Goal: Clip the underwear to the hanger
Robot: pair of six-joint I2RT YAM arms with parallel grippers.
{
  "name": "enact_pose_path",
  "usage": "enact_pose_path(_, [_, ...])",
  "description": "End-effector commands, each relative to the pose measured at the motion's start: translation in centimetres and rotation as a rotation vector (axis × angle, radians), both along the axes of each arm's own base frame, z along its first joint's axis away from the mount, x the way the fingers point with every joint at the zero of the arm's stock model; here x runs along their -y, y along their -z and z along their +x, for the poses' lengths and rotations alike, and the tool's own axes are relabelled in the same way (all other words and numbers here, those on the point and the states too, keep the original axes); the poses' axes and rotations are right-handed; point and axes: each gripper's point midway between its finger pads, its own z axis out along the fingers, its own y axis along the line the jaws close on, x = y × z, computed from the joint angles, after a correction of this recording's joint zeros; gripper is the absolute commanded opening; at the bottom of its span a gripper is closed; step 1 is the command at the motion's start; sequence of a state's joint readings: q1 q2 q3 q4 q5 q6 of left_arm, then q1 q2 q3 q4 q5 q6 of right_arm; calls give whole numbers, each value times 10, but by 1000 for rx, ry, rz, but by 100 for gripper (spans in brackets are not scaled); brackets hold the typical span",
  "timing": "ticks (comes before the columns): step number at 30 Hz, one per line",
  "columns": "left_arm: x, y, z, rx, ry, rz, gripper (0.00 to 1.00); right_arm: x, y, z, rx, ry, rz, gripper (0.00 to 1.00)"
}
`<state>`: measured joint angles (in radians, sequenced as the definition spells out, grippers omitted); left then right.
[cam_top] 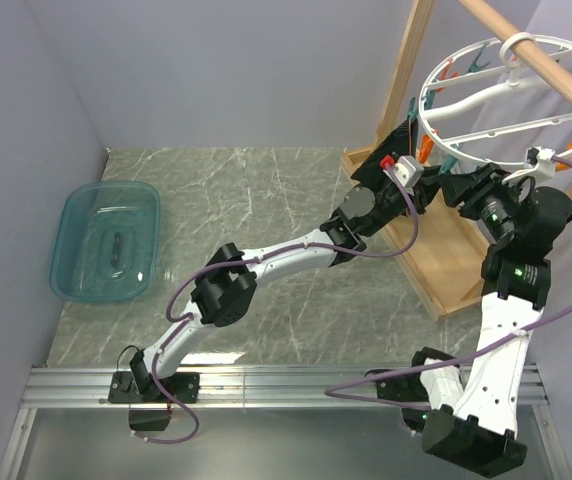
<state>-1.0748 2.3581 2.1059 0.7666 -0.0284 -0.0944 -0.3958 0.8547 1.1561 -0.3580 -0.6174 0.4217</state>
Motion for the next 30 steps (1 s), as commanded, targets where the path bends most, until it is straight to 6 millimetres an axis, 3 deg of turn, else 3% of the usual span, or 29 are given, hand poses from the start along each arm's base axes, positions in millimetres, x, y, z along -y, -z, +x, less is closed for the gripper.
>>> enact_pose_path(1, [-20,-61,-24,75,44,-98,0,12,-25,10,112,64,20,55])
enact_pose_path(4, [-20,-64,-28,81,54,-106,0,18,-29,16,143,93,53,63])
enact_pose_path(7, [-21,-65,-29,82,62,-109,0,22,-32,20,181,116,78,64])
enact_pose_path(20, [-20,-64,-35,89,93,-105,0,17,-50,32,275,56,149,56])
enact_pose_path(30, [-19,-66,-42,96,133,-109,0,16,-34,41,226,28,146,55])
